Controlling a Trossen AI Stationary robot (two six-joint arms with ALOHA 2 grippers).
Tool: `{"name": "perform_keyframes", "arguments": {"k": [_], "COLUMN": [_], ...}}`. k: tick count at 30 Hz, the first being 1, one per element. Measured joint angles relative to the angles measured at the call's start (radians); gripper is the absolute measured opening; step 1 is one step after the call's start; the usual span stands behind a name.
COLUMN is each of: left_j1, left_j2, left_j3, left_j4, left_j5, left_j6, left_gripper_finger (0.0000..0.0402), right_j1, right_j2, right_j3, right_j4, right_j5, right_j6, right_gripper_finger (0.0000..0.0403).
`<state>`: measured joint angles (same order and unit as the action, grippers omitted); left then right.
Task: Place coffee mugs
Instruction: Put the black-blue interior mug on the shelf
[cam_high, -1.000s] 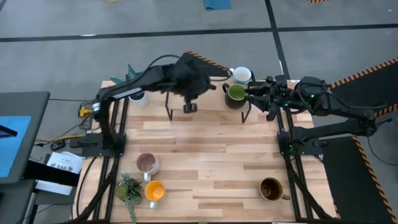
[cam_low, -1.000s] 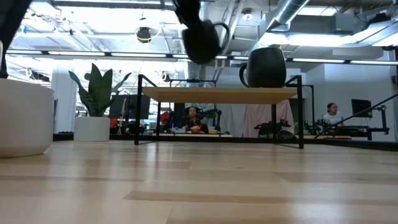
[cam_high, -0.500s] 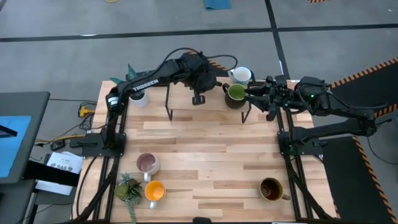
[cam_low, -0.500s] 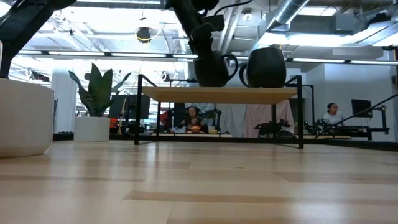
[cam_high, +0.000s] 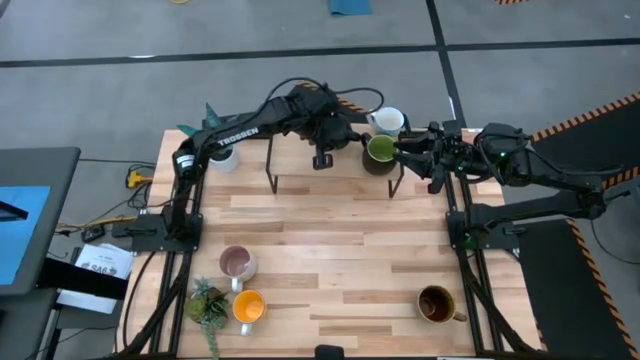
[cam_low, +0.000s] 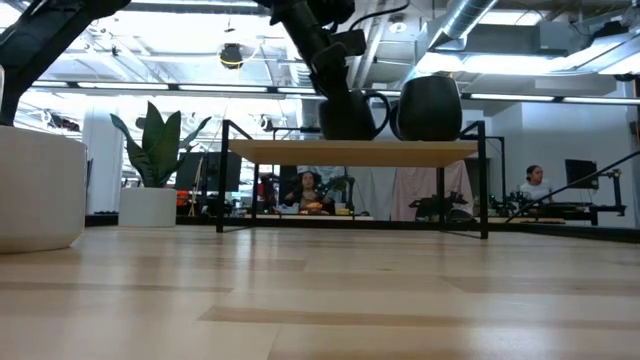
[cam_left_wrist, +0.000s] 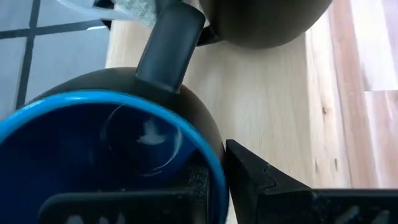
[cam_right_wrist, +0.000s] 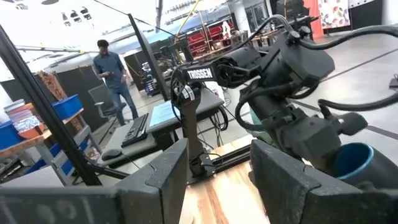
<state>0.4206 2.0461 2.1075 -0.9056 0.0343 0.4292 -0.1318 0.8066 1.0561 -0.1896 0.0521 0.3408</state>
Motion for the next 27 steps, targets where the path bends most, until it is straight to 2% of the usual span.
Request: {"name": "perform_keyframes", "arguments": {"k": [15,27], "left_j1": [-0.003,-0.005], "left_j2": [0.001,0.001], "left_j3": [-0.001,0.000], "left_j4": [0.044,0.068], "left_j5": [-0.046,-0.041], "left_j6": [0.019,0.012], "left_gripper_finger": [0.0032,0.0116], "right_j1": [0.000,0.001], "right_j2": [0.000,0.000], "right_j3": [0.000,0.000], "right_j4": [0.003,0.003], "right_j5": [0.000,0.000], "right_j6": [0.001,0.000], "right_gripper_finger": [0.0198,0.0198]}}
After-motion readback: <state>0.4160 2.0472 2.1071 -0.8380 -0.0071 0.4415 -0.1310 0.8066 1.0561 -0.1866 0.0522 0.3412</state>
